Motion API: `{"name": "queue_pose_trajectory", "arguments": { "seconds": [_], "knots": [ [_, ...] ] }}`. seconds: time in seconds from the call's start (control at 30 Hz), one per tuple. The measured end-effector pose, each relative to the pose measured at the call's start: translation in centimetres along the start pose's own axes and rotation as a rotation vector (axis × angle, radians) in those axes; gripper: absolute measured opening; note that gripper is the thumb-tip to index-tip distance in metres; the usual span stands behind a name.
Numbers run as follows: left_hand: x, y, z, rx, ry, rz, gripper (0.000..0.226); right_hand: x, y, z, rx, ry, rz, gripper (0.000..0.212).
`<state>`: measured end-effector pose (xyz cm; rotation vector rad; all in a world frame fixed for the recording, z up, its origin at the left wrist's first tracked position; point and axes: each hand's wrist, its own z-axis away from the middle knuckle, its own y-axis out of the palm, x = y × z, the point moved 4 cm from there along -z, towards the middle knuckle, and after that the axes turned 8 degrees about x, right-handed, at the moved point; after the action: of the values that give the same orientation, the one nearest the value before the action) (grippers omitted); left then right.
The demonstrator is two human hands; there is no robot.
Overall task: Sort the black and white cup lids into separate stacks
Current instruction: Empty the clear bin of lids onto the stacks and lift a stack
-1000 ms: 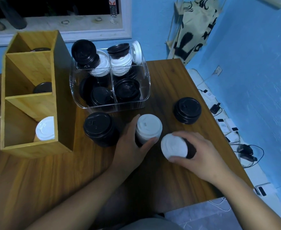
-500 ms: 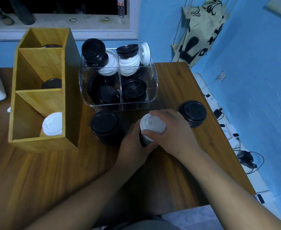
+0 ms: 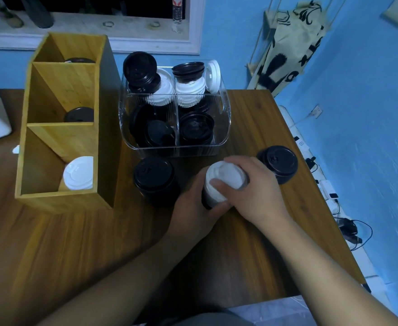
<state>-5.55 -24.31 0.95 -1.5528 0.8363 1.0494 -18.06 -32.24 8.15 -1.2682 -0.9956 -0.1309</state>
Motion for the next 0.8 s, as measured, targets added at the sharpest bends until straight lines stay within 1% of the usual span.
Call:
{"name": "queue_pose_trajectory", "arguments": {
  "seconds": [0.13, 0.17, 0.23, 0.33, 0.4, 0.47, 0.53, 0.7, 0.8],
  "knots": [
    [-0.4, -0.1, 0.0, -0.019, 0.002, -0.014, 0.074, -1.2, -1.2, 0.0, -0.166, 0.131, -0.451, 0.044],
    [-0.4, -0.2, 0.0, -0.02, -0.006, -0.021, 0.074, -1.5, -1.4, 0.0, -0.203, 0.154, -0.505, 0.041],
    [-0.4, -0.2, 0.0, -0.018, -0.015, -0.026, 0.075, -1.7, -1.6, 0.2, -0.233, 0.143, -0.472, 0.038],
    [0.0, -0.1, 0.0, -0.016, -0.018, -0.035, 0.081, -1.6, -1.0, 0.8, -0.162, 0.062, -0.37, 0.047],
    [0.3, -0.1, 0.0, -0.014, -0.033, -0.051, 0.088, -1.5, -0.1, 1.1, -0.112, -0.002, -0.248, 0.051],
    [0.4, 0.0, 0.1, -0.003, -0.043, -0.069, 0.091, -1.5, 0.5, 1.3, -0.096, -0.074, -0.176, 0.054],
    [0.4, 0.1, 0.1, 0.003, -0.04, -0.081, 0.092, -1.5, 0.6, 1.3, -0.099, -0.107, -0.141, 0.056],
    [0.5, 0.1, 0.0, -0.019, -0.024, -0.105, 0.089, -0.8, 1.1, 1.2, -0.095, -0.04, -0.034, 0.066],
    [0.4, 0.0, 0.1, -0.033, -0.017, -0.107, 0.084, -0.4, 1.9, 1.1, -0.128, 0.015, 0.015, 0.073]
  ]
}}
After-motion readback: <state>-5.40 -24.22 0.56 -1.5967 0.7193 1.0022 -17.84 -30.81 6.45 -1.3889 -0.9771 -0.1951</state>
